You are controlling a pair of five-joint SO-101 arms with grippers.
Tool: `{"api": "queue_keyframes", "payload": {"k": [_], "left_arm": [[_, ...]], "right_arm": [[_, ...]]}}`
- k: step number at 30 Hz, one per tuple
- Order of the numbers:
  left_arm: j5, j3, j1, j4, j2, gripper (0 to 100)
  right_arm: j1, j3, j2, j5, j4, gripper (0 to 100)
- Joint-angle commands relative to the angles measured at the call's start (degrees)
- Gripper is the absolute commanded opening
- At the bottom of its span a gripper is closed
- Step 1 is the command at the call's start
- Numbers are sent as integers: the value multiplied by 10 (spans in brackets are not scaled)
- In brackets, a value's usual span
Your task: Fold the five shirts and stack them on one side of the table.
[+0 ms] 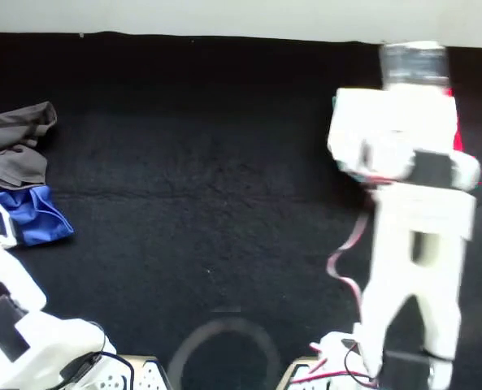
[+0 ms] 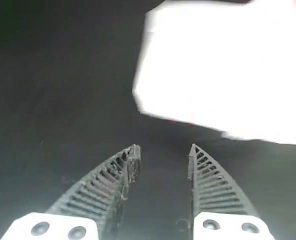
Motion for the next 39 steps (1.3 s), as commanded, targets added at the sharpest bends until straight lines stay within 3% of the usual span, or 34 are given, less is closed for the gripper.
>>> {"api": "queue_keyframes", "payload": {"k": [1, 5, 10, 16, 39], "left_arm": [[-4, -22, 15, -7, 1, 147], [-4, -24, 9, -9, 1, 147], [-4, -24, 9, -10, 1, 147], [-5, -24, 13, -11, 1, 147], [-4, -58, 10, -8, 2, 147]], "right_arm": [[150, -13, -41, 5, -76, 163], [240, -9, -32, 1, -131, 163], [291, -23, 44, -100, -158, 163], [276, -101, 80, -108, -84, 163], [262, -126, 81, -111, -80, 163]]}}
